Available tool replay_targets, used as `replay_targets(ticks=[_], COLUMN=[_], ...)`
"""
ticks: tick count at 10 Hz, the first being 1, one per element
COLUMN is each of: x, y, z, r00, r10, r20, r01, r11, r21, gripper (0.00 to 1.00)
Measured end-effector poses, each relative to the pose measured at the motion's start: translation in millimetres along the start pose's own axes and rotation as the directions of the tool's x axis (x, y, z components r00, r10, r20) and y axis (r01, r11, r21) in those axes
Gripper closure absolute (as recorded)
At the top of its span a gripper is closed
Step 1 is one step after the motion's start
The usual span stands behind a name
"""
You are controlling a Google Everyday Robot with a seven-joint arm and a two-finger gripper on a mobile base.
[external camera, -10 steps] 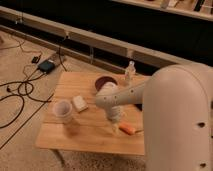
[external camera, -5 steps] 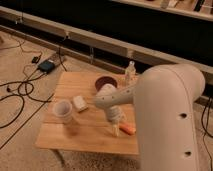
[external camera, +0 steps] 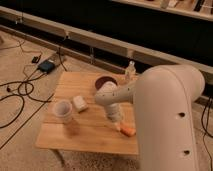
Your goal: Place the pepper in the ceramic bowl
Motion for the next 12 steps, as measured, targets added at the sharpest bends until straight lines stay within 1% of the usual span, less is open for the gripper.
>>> replay_targets(ticks=[1,2,3,4,5,6,7,8,9,10,11,12], x=[-2.0,-5.1,-11.2,-15.3,-21.1,-26.6,-28.2,-33.4,-36.6,-38.2,-38.6,-40.4], y=[-3.2,-7.2,-14.4,-18.9,-24.7,-32.6,-37.9,-52.9,-67.4,-82.0,-92.8,-105.3], z=[-7.5,-17.5,-37.0,-50.2,-71.3,-96.1,-109.1,-140.3,-164.6,-184.5,-194.8,-204.1], r00=[1.000,0.999,0.994,0.988,0.977,0.959,0.949,0.915,0.881,0.843,0.815,0.783], r10=[0.010,0.022,0.052,0.073,0.105,0.145,0.168,0.225,0.273,0.321,0.354,0.386], r20=[0.020,0.047,0.100,0.135,0.187,0.242,0.268,0.333,0.386,0.431,0.459,0.488], r01=[-0.011,-0.022,-0.055,-0.077,-0.115,-0.163,-0.190,-0.262,-0.323,-0.386,-0.430,-0.478], r11=[1.000,1.000,0.998,0.997,0.993,0.985,0.980,0.963,0.944,0.920,0.900,0.875], r21=[0.001,0.007,0.019,0.030,0.040,0.052,0.059,0.069,0.071,0.069,0.069,0.074], gripper=[1.00,1.00,1.00,1.00,1.00,1.00,1.00,1.00,1.00,1.00,1.00,1.00])
